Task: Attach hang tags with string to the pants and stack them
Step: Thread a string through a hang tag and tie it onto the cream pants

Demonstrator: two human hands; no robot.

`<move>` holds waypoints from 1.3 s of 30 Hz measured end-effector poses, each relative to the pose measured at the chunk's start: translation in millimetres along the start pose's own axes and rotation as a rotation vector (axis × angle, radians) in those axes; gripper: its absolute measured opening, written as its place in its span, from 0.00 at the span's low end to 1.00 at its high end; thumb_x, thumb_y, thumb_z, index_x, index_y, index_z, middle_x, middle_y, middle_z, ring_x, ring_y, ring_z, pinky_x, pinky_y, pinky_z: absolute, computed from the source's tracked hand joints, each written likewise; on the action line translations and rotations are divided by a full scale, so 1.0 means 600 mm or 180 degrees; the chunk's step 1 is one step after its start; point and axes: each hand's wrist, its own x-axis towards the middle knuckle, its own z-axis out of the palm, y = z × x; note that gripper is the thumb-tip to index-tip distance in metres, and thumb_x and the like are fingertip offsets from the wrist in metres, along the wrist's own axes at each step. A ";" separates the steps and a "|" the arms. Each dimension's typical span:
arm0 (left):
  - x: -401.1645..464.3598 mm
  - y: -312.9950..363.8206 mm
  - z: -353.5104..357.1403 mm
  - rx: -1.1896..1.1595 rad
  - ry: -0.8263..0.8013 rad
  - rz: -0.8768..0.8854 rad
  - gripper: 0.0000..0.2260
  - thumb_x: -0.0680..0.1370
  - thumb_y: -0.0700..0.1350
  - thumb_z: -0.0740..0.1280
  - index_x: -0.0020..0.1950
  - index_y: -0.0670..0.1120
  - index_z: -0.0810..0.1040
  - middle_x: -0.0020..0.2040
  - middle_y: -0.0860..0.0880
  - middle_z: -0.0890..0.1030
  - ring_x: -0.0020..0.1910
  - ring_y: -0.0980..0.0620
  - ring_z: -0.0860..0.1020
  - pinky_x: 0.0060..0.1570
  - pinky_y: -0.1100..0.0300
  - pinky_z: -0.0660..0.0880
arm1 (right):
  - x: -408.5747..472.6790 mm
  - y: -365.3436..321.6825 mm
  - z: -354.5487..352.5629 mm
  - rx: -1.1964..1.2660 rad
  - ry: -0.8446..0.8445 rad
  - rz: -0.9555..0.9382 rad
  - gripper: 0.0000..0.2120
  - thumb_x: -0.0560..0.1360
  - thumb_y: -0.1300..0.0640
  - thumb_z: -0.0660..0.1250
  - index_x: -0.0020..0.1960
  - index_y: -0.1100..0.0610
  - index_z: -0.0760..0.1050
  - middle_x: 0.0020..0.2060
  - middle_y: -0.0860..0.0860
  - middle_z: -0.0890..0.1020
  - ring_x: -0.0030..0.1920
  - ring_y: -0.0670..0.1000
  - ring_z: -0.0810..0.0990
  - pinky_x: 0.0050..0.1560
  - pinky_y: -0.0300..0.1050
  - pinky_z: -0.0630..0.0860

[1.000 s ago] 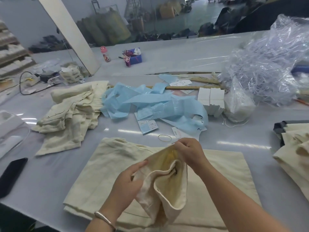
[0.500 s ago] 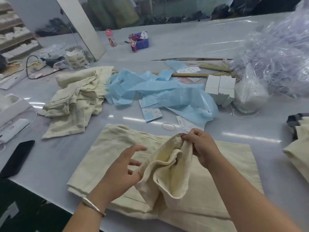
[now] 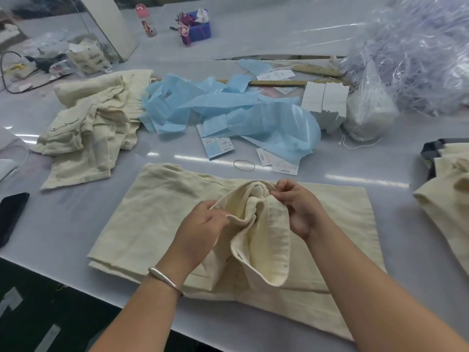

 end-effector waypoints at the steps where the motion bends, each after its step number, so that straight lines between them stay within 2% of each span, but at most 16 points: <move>1: 0.000 -0.001 0.005 0.0207 -0.0012 -0.0029 0.12 0.68 0.63 0.67 0.43 0.58 0.83 0.55 0.60 0.78 0.49 0.66 0.77 0.49 0.62 0.72 | -0.004 0.001 -0.001 0.0006 -0.0004 -0.0045 0.15 0.74 0.76 0.58 0.37 0.58 0.68 0.38 0.58 0.76 0.34 0.53 0.79 0.34 0.42 0.79; 3: -0.005 -0.008 0.021 0.1243 -0.0082 -0.0067 0.22 0.62 0.72 0.67 0.49 0.62 0.81 0.53 0.62 0.72 0.51 0.63 0.74 0.50 0.58 0.74 | -0.016 0.007 -0.003 0.0042 -0.0027 -0.0141 0.14 0.72 0.77 0.59 0.42 0.59 0.71 0.40 0.57 0.78 0.36 0.53 0.80 0.35 0.43 0.80; 5: -0.015 -0.013 0.042 0.1876 -0.0137 -0.0119 0.25 0.63 0.66 0.72 0.57 0.60 0.76 0.53 0.57 0.70 0.54 0.56 0.73 0.52 0.53 0.75 | -0.032 0.016 -0.012 -0.0293 0.0043 -0.0342 0.19 0.68 0.77 0.63 0.53 0.59 0.73 0.45 0.56 0.79 0.40 0.53 0.82 0.38 0.45 0.80; 9: -0.028 -0.045 0.065 0.1841 -0.0351 -0.0112 0.35 0.61 0.62 0.75 0.64 0.57 0.68 0.56 0.55 0.67 0.60 0.52 0.69 0.53 0.52 0.76 | -0.085 0.053 -0.033 -0.2493 0.0693 -0.0437 0.37 0.65 0.65 0.75 0.70 0.50 0.65 0.57 0.50 0.75 0.53 0.50 0.78 0.48 0.45 0.78; 13: -0.036 -0.068 0.074 0.2158 -0.0349 0.0047 0.44 0.59 0.69 0.72 0.70 0.57 0.61 0.65 0.54 0.63 0.66 0.52 0.62 0.57 0.55 0.73 | -0.135 0.083 -0.050 -0.3228 0.0768 0.0398 0.12 0.70 0.55 0.70 0.52 0.57 0.76 0.37 0.56 0.84 0.33 0.55 0.83 0.29 0.44 0.76; 16: -0.048 -0.085 0.088 0.2197 -0.0135 0.0183 0.43 0.63 0.70 0.69 0.71 0.54 0.61 0.69 0.51 0.62 0.68 0.50 0.61 0.63 0.55 0.70 | -0.149 0.085 -0.055 -0.3023 0.0299 0.1065 0.12 0.69 0.56 0.69 0.49 0.62 0.79 0.35 0.60 0.85 0.34 0.59 0.85 0.29 0.43 0.77; 20: -0.056 -0.101 0.095 0.1898 0.0037 0.0193 0.33 0.69 0.66 0.68 0.68 0.51 0.67 0.69 0.50 0.64 0.68 0.48 0.61 0.66 0.50 0.67 | -0.158 0.078 -0.048 -0.2709 0.0075 0.1119 0.11 0.69 0.67 0.67 0.51 0.63 0.79 0.39 0.62 0.85 0.37 0.60 0.85 0.35 0.47 0.81; 22: -0.053 -0.104 0.094 0.1747 0.0087 0.0195 0.29 0.71 0.63 0.68 0.67 0.51 0.69 0.69 0.50 0.66 0.66 0.48 0.62 0.65 0.49 0.68 | -0.158 0.086 -0.047 -0.3259 0.0513 0.0627 0.12 0.68 0.67 0.68 0.50 0.60 0.76 0.39 0.58 0.84 0.36 0.59 0.83 0.36 0.51 0.81; 24: -0.051 -0.106 0.092 0.1702 0.0076 0.0226 0.29 0.73 0.62 0.67 0.69 0.51 0.68 0.69 0.49 0.66 0.66 0.48 0.63 0.66 0.49 0.67 | -0.159 0.094 -0.041 -0.4428 0.1160 -0.1020 0.13 0.65 0.68 0.69 0.47 0.58 0.72 0.39 0.52 0.79 0.37 0.55 0.78 0.37 0.52 0.76; 26: -0.052 -0.109 0.089 0.1657 0.0044 0.0280 0.28 0.74 0.63 0.64 0.70 0.52 0.68 0.68 0.49 0.67 0.66 0.48 0.63 0.65 0.50 0.67 | -0.166 0.106 -0.023 -0.4712 0.0693 -0.2929 0.11 0.63 0.73 0.66 0.43 0.62 0.73 0.39 0.53 0.75 0.38 0.54 0.74 0.35 0.47 0.71; 28: -0.054 -0.111 0.086 0.1570 0.0011 0.0307 0.27 0.76 0.63 0.61 0.71 0.52 0.68 0.68 0.49 0.67 0.65 0.47 0.64 0.65 0.50 0.66 | -0.168 0.123 -0.007 -0.4889 -0.0098 -0.3367 0.08 0.64 0.72 0.64 0.39 0.62 0.73 0.37 0.54 0.75 0.36 0.55 0.73 0.33 0.43 0.68; 31: -0.054 -0.114 0.083 0.1630 -0.0004 0.0366 0.25 0.78 0.60 0.61 0.71 0.51 0.68 0.70 0.48 0.67 0.65 0.47 0.64 0.66 0.51 0.65 | -0.149 0.131 -0.007 -0.5525 -0.0125 -0.1823 0.10 0.68 0.58 0.69 0.47 0.55 0.70 0.44 0.52 0.78 0.44 0.56 0.78 0.37 0.42 0.67; 32: -0.054 -0.114 0.083 0.1688 -0.0022 0.0385 0.25 0.78 0.60 0.61 0.71 0.51 0.68 0.70 0.48 0.66 0.65 0.47 0.64 0.66 0.51 0.65 | -0.140 0.126 -0.015 -0.5590 -0.0003 -0.1216 0.15 0.69 0.51 0.70 0.52 0.54 0.71 0.47 0.51 0.80 0.47 0.55 0.79 0.40 0.43 0.69; 34: -0.054 -0.111 0.082 0.1829 -0.0107 0.0414 0.29 0.76 0.63 0.62 0.73 0.51 0.66 0.72 0.49 0.64 0.67 0.47 0.62 0.67 0.51 0.65 | -0.127 0.116 -0.028 -0.5479 -0.0041 -0.0731 0.25 0.67 0.41 0.71 0.60 0.48 0.72 0.45 0.47 0.82 0.46 0.51 0.80 0.39 0.42 0.69; 36: -0.054 -0.109 0.080 0.1900 -0.0234 0.0395 0.37 0.70 0.71 0.59 0.75 0.54 0.62 0.71 0.52 0.62 0.68 0.48 0.61 0.67 0.50 0.66 | -0.122 0.103 -0.036 -0.5480 -0.0228 -0.0631 0.21 0.65 0.37 0.70 0.56 0.41 0.74 0.36 0.44 0.80 0.38 0.46 0.78 0.34 0.40 0.68; 39: -0.054 -0.107 0.077 0.1951 -0.0316 0.0288 0.47 0.62 0.80 0.55 0.76 0.57 0.59 0.72 0.53 0.60 0.70 0.49 0.59 0.69 0.49 0.65 | -0.119 0.088 -0.048 -0.5042 -0.0632 -0.0227 0.07 0.65 0.45 0.72 0.40 0.39 0.74 0.28 0.41 0.76 0.30 0.42 0.73 0.33 0.40 0.67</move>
